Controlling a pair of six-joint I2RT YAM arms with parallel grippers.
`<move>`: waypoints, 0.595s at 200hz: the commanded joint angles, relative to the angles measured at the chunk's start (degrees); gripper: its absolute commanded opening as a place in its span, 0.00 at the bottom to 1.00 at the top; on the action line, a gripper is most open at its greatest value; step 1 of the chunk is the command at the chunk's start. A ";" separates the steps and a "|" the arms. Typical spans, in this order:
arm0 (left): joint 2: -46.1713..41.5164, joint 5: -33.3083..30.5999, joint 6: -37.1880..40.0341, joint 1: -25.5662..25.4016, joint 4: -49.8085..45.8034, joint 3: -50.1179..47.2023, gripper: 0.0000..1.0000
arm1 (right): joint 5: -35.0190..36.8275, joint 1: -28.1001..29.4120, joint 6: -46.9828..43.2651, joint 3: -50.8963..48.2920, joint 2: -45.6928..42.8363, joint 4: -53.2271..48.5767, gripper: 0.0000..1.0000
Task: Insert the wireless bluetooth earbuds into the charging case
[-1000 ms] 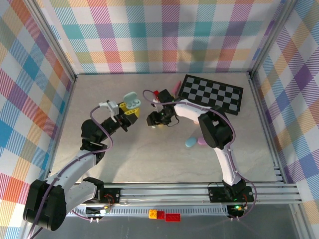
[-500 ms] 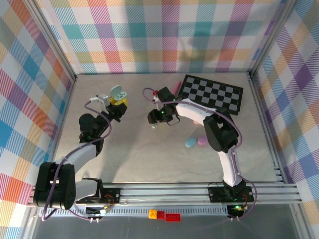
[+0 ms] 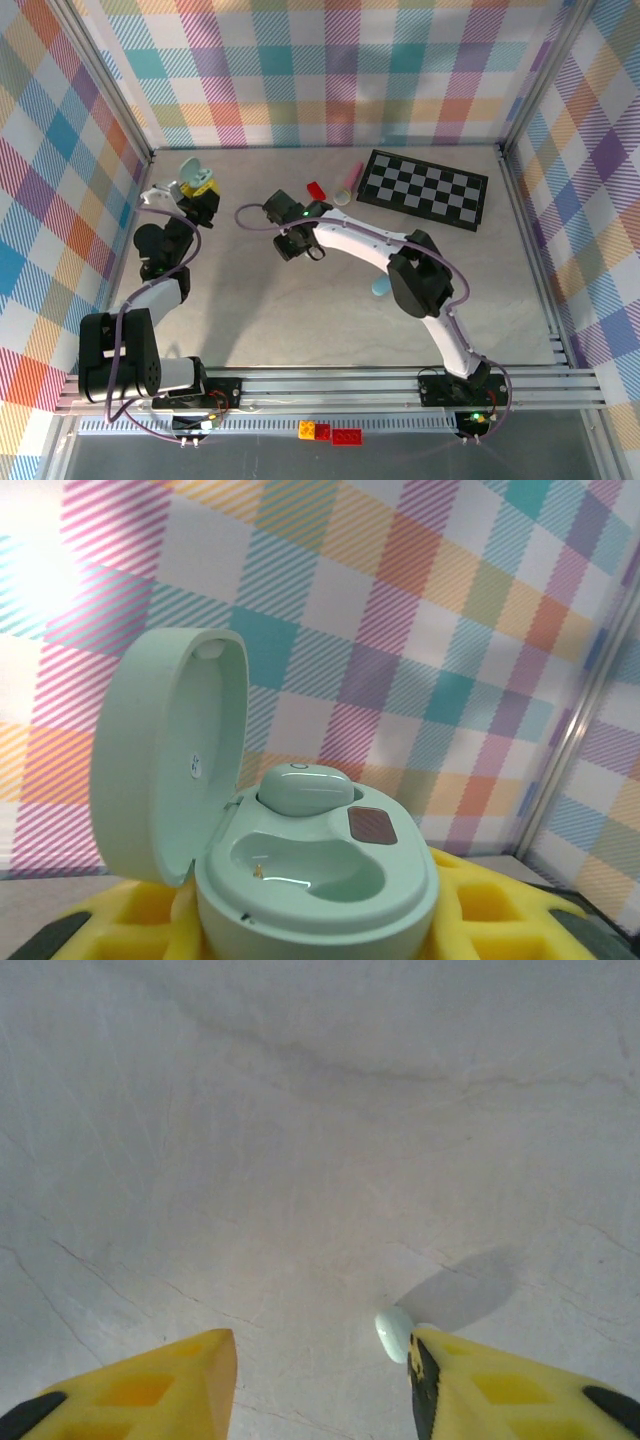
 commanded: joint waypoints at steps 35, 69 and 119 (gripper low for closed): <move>-1.42 0.86 -2.43 1.46 4.91 1.46 0.35 | 7.48 0.09 -6.22 7.88 7.48 -12.11 0.42; -1.02 1.92 -3.22 1.44 5.52 1.92 0.35 | 7.35 0.09 -7.03 9.34 9.31 -12.82 0.40; -0.48 2.10 -3.92 1.41 6.94 1.55 0.35 | 7.53 0.07 -7.86 11.09 11.35 -13.45 0.35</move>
